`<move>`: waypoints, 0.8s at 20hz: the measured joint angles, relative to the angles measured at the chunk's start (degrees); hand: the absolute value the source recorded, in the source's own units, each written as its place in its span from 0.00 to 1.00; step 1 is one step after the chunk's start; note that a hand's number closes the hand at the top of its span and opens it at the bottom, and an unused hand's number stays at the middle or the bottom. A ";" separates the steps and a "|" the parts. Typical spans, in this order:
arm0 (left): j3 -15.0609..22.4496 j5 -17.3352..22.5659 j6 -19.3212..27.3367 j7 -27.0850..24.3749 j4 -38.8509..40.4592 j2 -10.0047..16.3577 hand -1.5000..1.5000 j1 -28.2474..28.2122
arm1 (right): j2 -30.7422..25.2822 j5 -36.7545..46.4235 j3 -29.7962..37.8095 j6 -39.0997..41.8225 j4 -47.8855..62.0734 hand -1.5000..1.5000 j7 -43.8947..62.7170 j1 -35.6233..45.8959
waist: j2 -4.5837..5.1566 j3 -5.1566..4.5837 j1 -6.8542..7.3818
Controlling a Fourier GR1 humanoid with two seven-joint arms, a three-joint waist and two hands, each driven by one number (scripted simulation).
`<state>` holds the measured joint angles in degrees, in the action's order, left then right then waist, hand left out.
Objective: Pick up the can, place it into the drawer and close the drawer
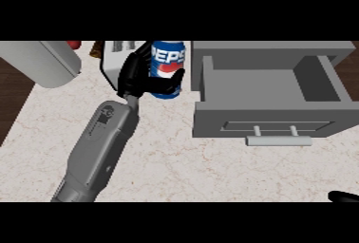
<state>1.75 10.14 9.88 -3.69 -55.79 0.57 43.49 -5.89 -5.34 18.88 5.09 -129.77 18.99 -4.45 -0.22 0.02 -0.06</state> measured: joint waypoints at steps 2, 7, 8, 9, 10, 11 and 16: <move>1.17 0.26 2.08 2.50 -0.96 -0.22 1.00 2.57 | 0.25 -0.04 -0.05 0.11 -0.76 0.00 -0.08 -0.56 | 0.06 0.00 -0.26; 1.94 -0.50 5.76 9.28 -1.46 -0.28 1.00 10.40 | 0.53 0.98 -0.57 -0.71 -1.34 0.00 0.85 0.01 | 0.14 -0.01 -0.44; 2.72 -0.40 7.07 10.16 -0.80 -0.34 1.00 12.09 | 0.37 0.84 -0.41 -0.55 -0.37 0.00 0.22 0.47 | 0.18 0.00 -0.56; 3.00 -0.21 8.05 11.38 -0.28 -0.39 1.00 14.12 | -0.08 1.28 -0.46 -0.82 0.32 0.00 0.55 1.57 | 0.22 0.01 -0.60; 2.99 -0.43 8.25 12.96 -0.46 -0.27 1.00 15.52 | -0.04 1.54 -0.61 -1.06 0.38 0.00 0.77 1.85 | 0.21 0.00 -0.54; 3.61 -0.47 9.03 14.43 -0.49 -0.32 1.00 16.93 | -0.12 1.52 -0.50 -0.93 0.22 0.00 0.80 1.58 | 0.20 0.00 -0.60; 3.40 0.71 10.80 15.65 6.64 -0.50 1.00 25.91 | 0.24 1.58 -0.80 -0.69 0.62 0.00 -0.25 1.37 | 0.39 0.03 -1.26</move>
<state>5.15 10.86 20.68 11.97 -49.15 0.08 69.40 -5.65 -3.76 18.09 4.40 -129.14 18.75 -3.08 0.17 0.05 -1.32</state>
